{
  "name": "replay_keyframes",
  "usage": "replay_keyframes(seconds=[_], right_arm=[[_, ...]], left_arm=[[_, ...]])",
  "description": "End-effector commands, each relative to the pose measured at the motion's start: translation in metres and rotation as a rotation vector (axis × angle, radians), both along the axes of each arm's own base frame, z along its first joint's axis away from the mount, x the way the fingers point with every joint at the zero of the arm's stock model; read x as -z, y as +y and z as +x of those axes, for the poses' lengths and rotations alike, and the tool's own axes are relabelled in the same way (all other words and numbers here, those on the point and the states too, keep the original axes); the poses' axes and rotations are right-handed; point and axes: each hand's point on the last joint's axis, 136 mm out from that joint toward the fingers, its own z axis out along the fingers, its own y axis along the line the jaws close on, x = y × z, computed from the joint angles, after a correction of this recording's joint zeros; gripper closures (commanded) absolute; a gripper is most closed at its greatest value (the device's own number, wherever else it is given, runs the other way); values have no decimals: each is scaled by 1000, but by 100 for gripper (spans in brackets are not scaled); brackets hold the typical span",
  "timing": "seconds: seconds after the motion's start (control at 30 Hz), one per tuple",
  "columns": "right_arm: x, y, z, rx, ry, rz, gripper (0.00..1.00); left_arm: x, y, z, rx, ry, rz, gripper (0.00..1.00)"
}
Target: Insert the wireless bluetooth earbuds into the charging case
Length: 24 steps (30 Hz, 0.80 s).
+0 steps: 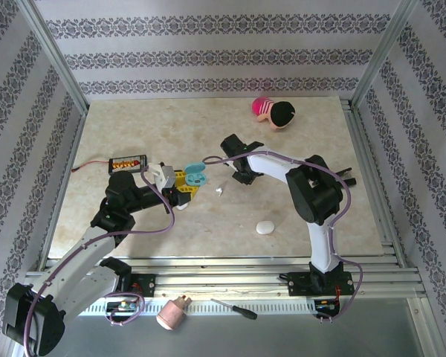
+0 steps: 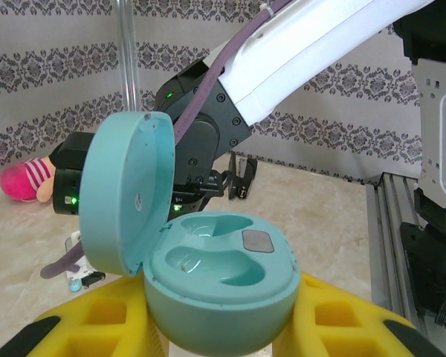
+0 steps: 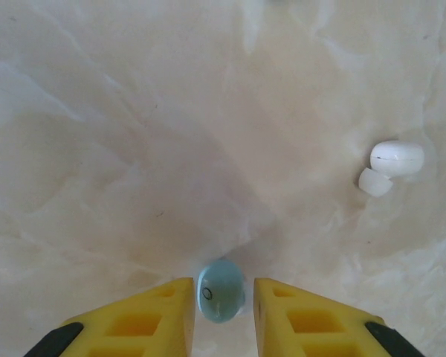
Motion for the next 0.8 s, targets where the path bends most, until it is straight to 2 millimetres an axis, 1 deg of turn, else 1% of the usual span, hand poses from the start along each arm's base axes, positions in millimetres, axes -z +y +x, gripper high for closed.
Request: replay_keyframes(seconds=[0.0, 0.27, 0.4, 0.5, 0.6, 0.77], right_arm=[[4, 1, -2, -8, 19, -37, 73], [11, 0, -2, -10, 34, -55, 75], [12, -4, 0, -4, 31, -76, 80], [7, -5, 1, 15, 22, -56, 85], [-2, -4, 0, 38, 20, -6, 85], [-20, 6, -8, 105, 44, 184, 86]], left_arm=[[-2, 3, 2, -13, -26, 12, 71], [-3, 3, 2, -13, -31, 13, 71], [-4, 3, 2, -9, -33, 12, 71], [-4, 2, 2, -7, -33, 12, 71], [-4, 2, 2, -6, -33, 12, 71], [-3, 1, 3, 0, -32, 11, 71]])
